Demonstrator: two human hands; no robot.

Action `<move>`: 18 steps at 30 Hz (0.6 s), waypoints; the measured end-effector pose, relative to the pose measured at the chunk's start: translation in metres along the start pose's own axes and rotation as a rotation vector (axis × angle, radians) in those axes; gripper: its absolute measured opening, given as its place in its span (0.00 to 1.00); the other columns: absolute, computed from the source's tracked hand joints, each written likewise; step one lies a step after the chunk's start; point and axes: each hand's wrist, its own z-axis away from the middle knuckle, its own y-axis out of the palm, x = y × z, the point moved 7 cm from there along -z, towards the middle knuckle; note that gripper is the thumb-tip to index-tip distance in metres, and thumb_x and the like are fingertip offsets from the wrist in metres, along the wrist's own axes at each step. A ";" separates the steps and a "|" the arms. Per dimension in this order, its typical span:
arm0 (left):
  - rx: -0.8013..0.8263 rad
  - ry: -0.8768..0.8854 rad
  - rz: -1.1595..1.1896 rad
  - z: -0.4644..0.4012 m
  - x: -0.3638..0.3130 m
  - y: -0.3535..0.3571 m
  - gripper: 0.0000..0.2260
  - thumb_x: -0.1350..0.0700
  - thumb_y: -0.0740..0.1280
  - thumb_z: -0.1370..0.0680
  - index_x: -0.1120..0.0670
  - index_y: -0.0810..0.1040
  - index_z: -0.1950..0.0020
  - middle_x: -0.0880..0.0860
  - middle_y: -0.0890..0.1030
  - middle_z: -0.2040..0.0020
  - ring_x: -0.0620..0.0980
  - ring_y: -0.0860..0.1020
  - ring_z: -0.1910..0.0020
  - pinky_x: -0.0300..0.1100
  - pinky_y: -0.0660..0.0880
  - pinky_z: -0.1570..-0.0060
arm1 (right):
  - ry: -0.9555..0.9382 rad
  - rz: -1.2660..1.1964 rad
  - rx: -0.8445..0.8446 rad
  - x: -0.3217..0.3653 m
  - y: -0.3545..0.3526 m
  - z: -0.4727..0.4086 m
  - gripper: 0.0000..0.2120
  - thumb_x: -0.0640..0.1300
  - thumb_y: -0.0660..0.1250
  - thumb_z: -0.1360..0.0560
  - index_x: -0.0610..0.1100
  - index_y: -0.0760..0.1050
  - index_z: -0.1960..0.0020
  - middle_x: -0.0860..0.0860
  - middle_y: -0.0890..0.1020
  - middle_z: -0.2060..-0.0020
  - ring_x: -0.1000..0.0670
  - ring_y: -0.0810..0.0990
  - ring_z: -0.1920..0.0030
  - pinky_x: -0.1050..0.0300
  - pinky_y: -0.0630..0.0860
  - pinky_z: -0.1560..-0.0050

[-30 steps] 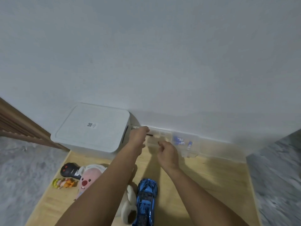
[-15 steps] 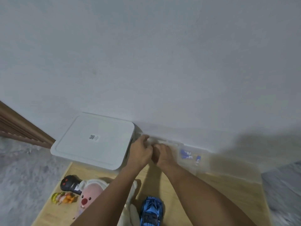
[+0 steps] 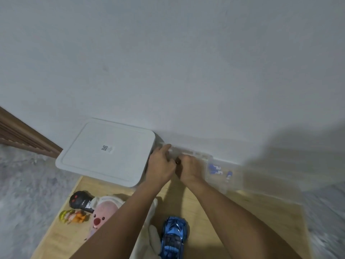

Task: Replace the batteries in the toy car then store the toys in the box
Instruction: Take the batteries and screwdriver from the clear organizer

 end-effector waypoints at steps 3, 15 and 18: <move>0.001 0.042 -0.088 0.006 -0.002 0.004 0.24 0.64 0.65 0.29 0.59 0.73 0.31 0.59 0.74 0.42 0.56 0.74 0.43 0.31 0.63 0.49 | -0.141 -0.117 -0.196 -0.007 -0.017 0.033 0.08 0.36 0.67 0.33 0.43 0.81 0.57 0.46 0.82 0.62 0.43 0.79 0.60 0.55 0.73 0.60; 0.039 0.047 -0.466 0.044 0.004 0.041 0.36 0.58 0.66 0.31 0.59 0.54 0.26 0.59 0.54 0.24 0.59 0.50 0.23 0.55 0.51 0.25 | 0.193 -0.219 -0.095 -0.090 0.005 0.125 0.11 0.39 0.65 0.26 0.47 0.83 0.49 0.49 0.84 0.55 0.46 0.81 0.53 0.58 0.75 0.58; 0.036 0.059 -0.481 0.050 0.010 0.047 0.36 0.60 0.65 0.32 0.58 0.54 0.26 0.59 0.55 0.25 0.59 0.49 0.23 0.57 0.49 0.24 | 0.242 -0.176 -0.083 -0.102 0.008 0.133 0.11 0.38 0.64 0.25 0.47 0.83 0.49 0.50 0.84 0.54 0.48 0.81 0.53 0.57 0.77 0.58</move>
